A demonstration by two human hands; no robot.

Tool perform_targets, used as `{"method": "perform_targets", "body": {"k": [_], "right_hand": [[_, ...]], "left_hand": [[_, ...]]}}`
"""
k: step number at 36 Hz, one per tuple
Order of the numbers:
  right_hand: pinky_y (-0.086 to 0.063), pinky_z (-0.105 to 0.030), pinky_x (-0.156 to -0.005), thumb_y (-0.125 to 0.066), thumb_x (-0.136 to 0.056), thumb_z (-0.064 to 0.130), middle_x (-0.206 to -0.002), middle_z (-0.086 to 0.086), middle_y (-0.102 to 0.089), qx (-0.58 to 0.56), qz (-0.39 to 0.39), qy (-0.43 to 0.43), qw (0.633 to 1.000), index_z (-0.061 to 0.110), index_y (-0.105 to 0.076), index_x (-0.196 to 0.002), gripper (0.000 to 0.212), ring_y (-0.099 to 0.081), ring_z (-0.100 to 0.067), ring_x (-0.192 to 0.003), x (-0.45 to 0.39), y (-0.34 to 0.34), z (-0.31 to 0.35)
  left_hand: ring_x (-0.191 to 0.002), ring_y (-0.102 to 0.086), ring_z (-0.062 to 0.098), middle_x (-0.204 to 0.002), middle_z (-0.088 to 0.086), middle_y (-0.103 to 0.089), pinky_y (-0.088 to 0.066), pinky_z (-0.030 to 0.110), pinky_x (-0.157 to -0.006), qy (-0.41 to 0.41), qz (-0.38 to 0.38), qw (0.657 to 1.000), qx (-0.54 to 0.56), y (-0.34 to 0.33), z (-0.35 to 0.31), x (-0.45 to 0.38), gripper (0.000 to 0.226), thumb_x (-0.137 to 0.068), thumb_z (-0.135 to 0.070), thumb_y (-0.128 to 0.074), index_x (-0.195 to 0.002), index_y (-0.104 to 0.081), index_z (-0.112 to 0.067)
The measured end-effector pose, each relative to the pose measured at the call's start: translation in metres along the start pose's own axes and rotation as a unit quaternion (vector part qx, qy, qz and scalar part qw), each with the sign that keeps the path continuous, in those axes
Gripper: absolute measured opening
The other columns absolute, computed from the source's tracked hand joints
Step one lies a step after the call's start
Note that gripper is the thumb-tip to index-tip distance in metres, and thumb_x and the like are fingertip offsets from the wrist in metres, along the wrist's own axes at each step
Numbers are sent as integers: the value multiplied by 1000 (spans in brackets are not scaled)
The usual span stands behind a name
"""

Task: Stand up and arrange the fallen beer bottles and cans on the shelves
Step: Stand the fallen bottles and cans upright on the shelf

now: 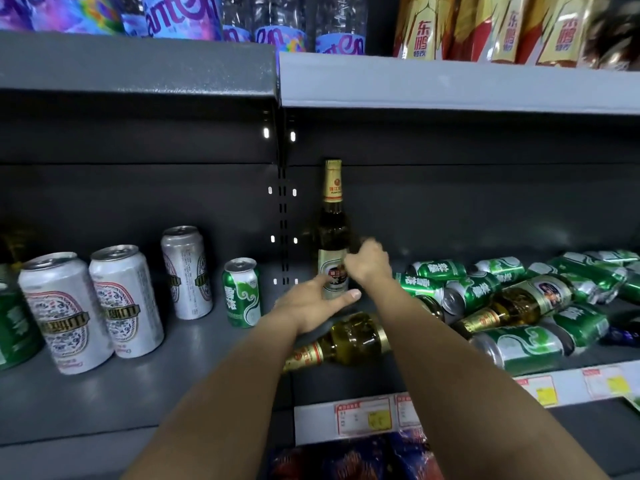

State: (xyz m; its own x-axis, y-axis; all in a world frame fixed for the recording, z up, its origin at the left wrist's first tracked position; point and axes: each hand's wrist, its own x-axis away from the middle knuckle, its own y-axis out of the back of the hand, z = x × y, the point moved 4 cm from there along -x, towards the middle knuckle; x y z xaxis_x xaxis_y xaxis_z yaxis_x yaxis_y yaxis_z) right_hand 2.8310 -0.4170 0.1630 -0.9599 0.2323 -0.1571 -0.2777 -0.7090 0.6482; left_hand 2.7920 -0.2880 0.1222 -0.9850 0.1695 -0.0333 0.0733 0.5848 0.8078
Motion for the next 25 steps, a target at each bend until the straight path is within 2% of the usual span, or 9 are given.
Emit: {"method": "perform_targets", "body": {"k": [3, 8, 10, 12, 15, 17, 19, 22, 25], "right_hand": [[-31, -39, -98, -49, -87, 17, -121, -4, -61, 84, -26, 35, 995, 21, -59, -118, 33, -50, -28, -120, 16, 18, -12], [-35, -44, -104, -49, -70, 25, -102, -3, -70, 97, 132, 46, 985, 18, -71, -90, 31, -60, -25, -102, 35, 9, -26], [-48, -34, -88, -53, -75, 17, -105, -11, -70, 121, 216, 52, 967, 11, -72, -99, 32, -61, -24, -92, 48, 5, -26], [-44, -29, -70, -49, -79, 0, -114, -17, -66, 176, 279, 59, 942, 5, -66, -115, 39, -56, -24, -86, 60, 8, -22], [-47, -34, -81, -56, -78, -6, -127, -19, -57, 264, 371, 44, 889, 11, -47, -137, 62, -55, -27, -103, 67, 13, -24], [-41, -48, -102, -77, -69, 18, -137, -13, -51, 394, 346, 58, 849, 18, -34, -146, 88, -50, -33, -122, 68, 15, -36], [-29, -51, -109, -84, -61, 40, -145, -5, -43, 464, 253, 107, 842, 25, -25, -148, 107, -39, -32, -134, 69, 15, -45], [-39, -38, -99, -84, -65, 39, -136, -3, -51, 380, 160, 189, 891, 23, -37, -137, 87, -51, -27, -123, 78, 12, -43], [-47, -36, -91, -86, -61, 34, -123, -3, -57, 264, 104, 177, 942, 21, -44, -123, 76, -57, -28, -113, 80, 8, -30]], "left_hand": [[-123, -52, 22, -133, 0, -57, -43, 40, -103, -5, 32, 999, 7, -7, -16, 9, 103, -61, -89, -52, -146, -35, -33], [-125, -51, 22, -139, -1, -52, -43, 35, -103, -25, 78, 993, -85, -30, -30, 28, 93, -71, -60, -75, -147, -30, -31], [-122, -53, 23, -135, 1, -56, -44, 37, -103, -9, 64, 991, -121, -37, -28, 32, 90, -70, -57, -77, -144, -37, -27], [-117, -56, 23, -129, 2, -59, -45, 36, -100, 0, 47, 990, -134, -40, -28, 34, 83, -69, -55, -78, -138, -44, -24], [-119, -56, 23, -129, 1, -59, -45, 36, -99, -11, 14, 978, -209, -37, -32, 37, 85, -68, -53, -79, -138, -42, -23], [-126, -51, 24, -135, 2, -55, -36, 41, -107, -15, 2, 968, -251, -29, -33, 41, 90, -69, -49, -81, -141, -35, -22], [-129, -49, 24, -137, 2, -55, -19, 49, -116, -22, -4, 960, -279, -20, -33, 48, 94, -70, -47, -81, -142, -26, -21], [-121, -55, 24, -125, 1, -60, -5, 55, -118, -50, -49, 947, -314, -3, -33, 57, 85, -73, -42, -78, -136, -25, -22], [-130, -44, 22, -133, -1, -52, 5, 60, -116, -105, -144, 917, -357, 19, -37, 64, 77, -77, -31, -72, -139, -26, -22]]}}
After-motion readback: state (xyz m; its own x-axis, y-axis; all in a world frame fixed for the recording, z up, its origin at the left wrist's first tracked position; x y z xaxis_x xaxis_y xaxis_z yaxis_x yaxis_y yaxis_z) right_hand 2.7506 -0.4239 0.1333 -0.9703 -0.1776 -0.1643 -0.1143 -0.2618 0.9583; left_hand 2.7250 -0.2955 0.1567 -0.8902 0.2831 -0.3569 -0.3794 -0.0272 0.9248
